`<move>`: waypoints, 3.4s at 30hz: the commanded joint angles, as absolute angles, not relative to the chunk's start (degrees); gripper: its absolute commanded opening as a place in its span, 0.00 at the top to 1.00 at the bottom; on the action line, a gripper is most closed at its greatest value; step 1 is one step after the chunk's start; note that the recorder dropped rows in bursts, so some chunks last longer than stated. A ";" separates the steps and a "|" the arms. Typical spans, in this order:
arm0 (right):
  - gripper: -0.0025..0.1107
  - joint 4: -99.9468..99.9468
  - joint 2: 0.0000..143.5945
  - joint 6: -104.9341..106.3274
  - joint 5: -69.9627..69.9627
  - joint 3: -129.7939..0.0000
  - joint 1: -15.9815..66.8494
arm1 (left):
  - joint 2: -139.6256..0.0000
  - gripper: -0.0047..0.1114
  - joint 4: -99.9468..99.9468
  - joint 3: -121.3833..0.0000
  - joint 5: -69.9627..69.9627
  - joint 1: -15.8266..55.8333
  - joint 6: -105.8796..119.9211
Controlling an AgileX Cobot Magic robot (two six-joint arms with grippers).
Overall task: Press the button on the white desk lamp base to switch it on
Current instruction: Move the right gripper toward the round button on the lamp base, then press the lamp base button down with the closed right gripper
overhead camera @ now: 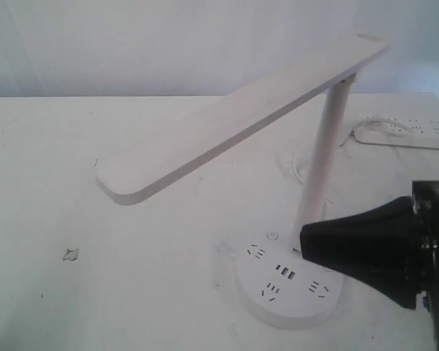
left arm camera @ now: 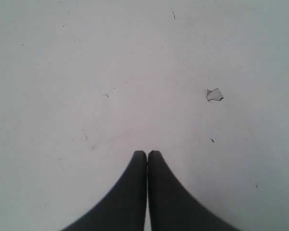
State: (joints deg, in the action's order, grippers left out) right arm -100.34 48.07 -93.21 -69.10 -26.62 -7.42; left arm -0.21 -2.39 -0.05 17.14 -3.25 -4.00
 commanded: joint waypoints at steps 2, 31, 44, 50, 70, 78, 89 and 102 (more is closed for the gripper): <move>0.98 -99.95 48.04 -90.84 -58.18 -22.39 -7.66 | 0.00 0.96 -1.97 0.00 17.56 -3.28 -4.07; 0.98 -69.01 70.15 -82.23 -33.42 -11.53 -7.66 | 0.00 0.96 -1.97 0.00 17.56 -3.28 -4.07; 0.98 -72.04 86.03 -77.58 -22.53 -20.14 7.98 | 0.00 0.96 -1.97 0.00 17.56 -3.28 -4.07; 0.98 -71.67 85.61 -76.64 -8.90 -22.68 14.74 | 0.00 0.96 -1.97 0.00 17.56 -3.28 -4.07; 0.98 -71.44 81.11 -76.76 -2.67 -26.83 14.88 | 0.00 0.96 -1.97 0.00 17.56 -3.28 -4.07; 0.98 -70.50 83.89 -77.57 -2.89 -26.83 14.88 | 0.00 0.96 -1.97 0.00 17.56 -3.28 -4.07; 0.98 -70.37 86.38 -77.57 -0.80 -26.83 14.88 | 0.00 0.96 -1.97 0.00 17.56 -3.28 -4.07; 0.98 -70.37 82.23 -77.57 -8.24 -26.27 14.88 | 0.00 0.96 -1.97 0.00 17.56 -3.28 -4.07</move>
